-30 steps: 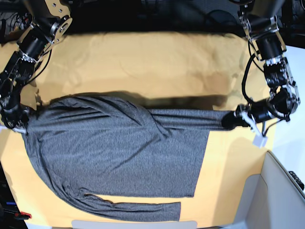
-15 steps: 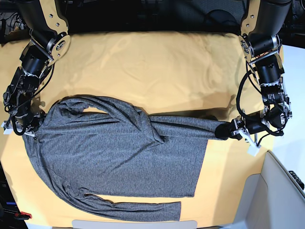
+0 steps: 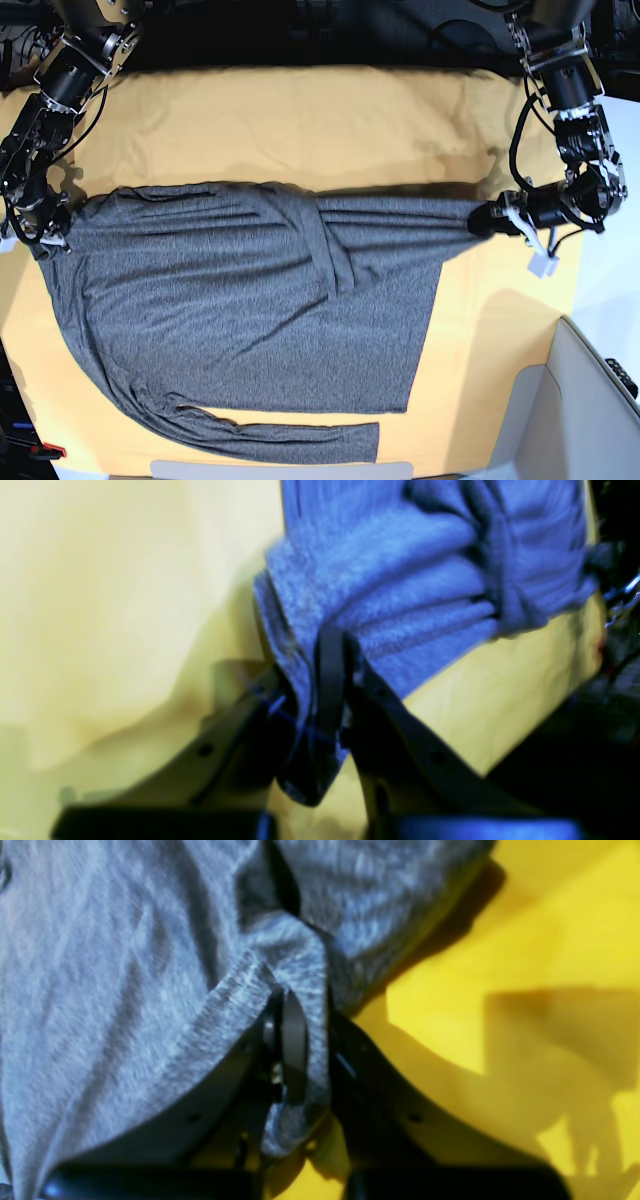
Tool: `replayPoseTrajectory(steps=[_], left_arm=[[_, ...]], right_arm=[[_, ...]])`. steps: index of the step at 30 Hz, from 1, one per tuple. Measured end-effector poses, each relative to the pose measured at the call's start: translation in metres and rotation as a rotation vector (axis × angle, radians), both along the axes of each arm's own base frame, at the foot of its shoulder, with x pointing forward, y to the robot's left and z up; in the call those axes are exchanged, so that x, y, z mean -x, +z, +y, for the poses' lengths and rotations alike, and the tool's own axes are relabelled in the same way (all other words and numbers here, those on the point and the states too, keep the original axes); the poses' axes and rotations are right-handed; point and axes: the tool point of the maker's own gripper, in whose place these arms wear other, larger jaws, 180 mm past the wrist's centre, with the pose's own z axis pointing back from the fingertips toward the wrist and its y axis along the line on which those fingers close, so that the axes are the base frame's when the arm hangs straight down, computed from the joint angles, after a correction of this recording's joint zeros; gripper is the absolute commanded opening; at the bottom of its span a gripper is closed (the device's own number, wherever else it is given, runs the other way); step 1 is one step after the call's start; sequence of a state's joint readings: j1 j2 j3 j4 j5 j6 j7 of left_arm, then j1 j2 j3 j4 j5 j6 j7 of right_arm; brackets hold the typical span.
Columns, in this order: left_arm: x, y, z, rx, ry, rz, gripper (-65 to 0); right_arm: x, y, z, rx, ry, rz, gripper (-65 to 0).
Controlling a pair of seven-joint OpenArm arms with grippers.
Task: Fold the T-shirt properly
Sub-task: 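Lower the held collar edge onto the shirt body with both grippers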
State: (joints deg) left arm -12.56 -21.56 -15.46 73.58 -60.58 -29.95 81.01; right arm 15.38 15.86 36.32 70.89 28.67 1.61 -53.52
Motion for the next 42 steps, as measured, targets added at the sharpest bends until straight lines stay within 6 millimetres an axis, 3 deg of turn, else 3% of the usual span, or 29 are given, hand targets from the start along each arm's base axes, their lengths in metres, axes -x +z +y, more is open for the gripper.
replayPoseTrajectory(steps=[3,8,11,14,21,27,32,37,40,42], left_arm=[[0.0,0.008,-0.023,-0.042,-0.102,-0.037,-64.7],[-0.009,0.018,-0.044,-0.066,-0.186,-0.068,-64.7],[-0.032,0.033,-0.051,-0.078,-0.214,-0.102,-64.7],[-0.059,0.046,-0.056,-0.034,-0.211,-0.116,-64.7],[-0.094,0.023,-0.047,0.03,-0.112,0.008,-64.7],[-0.124,0.014,-0.04,0.104,0.048,-0.034,-64.7],[-0.114,-0.013,-0.028,0.104,0.115,0.019,-64.7],[-0.121,0.0,0.0,0.079,0.159,-0.022,-64.7],[-0.119,0.003,0.014,0.065,0.171,-0.023,-64.7],[-0.114,0.001,0.013,0.056,0.148,0.0,-64.7]], right_arm=[[0.005,0.006,-0.001,0.059,0.069,0.056,-65.0],[-0.021,0.022,0.016,0.155,0.224,0.096,-65.0],[-0.043,0.028,0.036,0.164,0.303,0.087,-65.0],[-0.064,0.03,0.041,0.151,0.316,0.1,-65.0],[-0.104,0.024,0.032,0.113,0.252,0.065,-65.0],[-0.108,-0.004,0.016,0.137,0.177,0.062,-65.0],[-0.11,-0.008,0.009,0.14,0.147,0.047,-65.0],[-0.1,-0.007,-0.014,0.23,0.154,0.099,-65.0],[-0.097,-0.009,-0.016,0.271,0.177,0.13,-65.0],[-0.093,-0.012,-0.014,0.284,0.2,0.152,-65.0]])
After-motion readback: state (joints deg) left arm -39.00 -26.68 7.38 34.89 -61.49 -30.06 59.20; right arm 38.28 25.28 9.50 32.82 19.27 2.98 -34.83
